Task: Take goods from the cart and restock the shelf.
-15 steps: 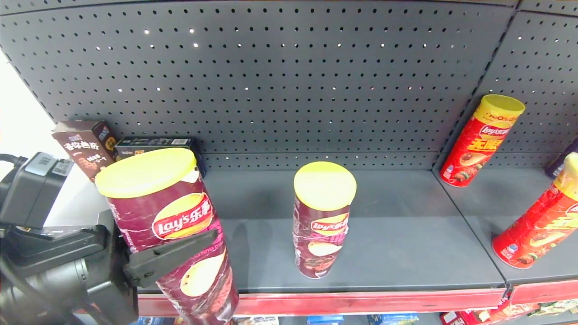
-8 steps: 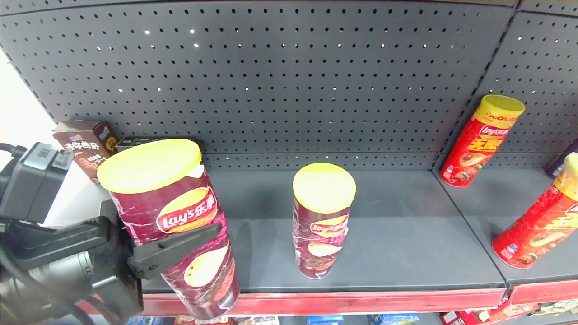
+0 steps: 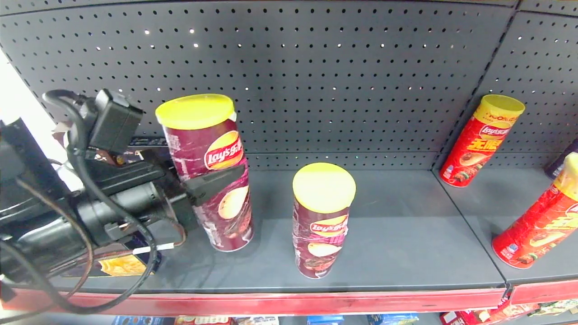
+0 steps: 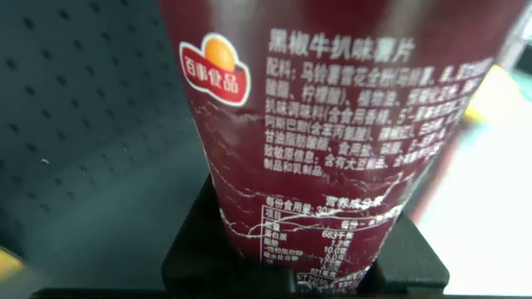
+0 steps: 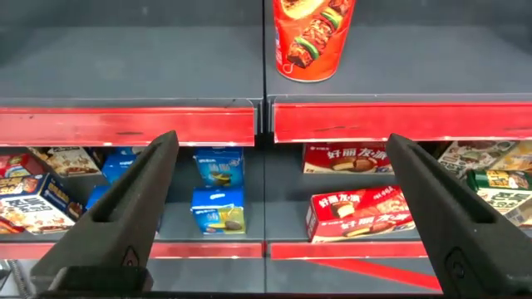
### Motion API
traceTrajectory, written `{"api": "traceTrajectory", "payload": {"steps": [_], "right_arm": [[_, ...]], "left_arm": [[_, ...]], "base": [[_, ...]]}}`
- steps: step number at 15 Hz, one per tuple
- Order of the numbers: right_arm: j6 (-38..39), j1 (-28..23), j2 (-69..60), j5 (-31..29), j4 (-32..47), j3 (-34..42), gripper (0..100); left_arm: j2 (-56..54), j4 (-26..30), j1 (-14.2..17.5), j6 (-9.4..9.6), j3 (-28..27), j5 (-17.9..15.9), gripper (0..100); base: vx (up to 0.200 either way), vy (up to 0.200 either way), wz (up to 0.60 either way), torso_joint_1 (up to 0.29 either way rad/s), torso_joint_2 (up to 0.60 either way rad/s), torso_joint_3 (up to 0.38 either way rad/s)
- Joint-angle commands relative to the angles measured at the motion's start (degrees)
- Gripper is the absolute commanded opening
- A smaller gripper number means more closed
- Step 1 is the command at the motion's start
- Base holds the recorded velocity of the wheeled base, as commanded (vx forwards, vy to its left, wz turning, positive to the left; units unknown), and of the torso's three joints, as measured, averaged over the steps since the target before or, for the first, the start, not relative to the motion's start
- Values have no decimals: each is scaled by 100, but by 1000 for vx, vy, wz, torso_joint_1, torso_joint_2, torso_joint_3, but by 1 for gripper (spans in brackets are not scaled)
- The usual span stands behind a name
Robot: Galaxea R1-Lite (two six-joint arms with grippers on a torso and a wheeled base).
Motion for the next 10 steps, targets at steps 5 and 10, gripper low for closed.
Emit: {"api": "traceTrajectory", "payload": {"steps": [5,10], "right_arm": [[0,0,26,2,-2,0,100],[0,0,26,2,-2,0,100]], "left_arm": [[1977,-548,-28,310,-1214,-154,0],[3040,-495,113,301,-2453,-787,0]], "base": [[0,0,0,0,0,0],[0,0,0,0,0,0]]}}
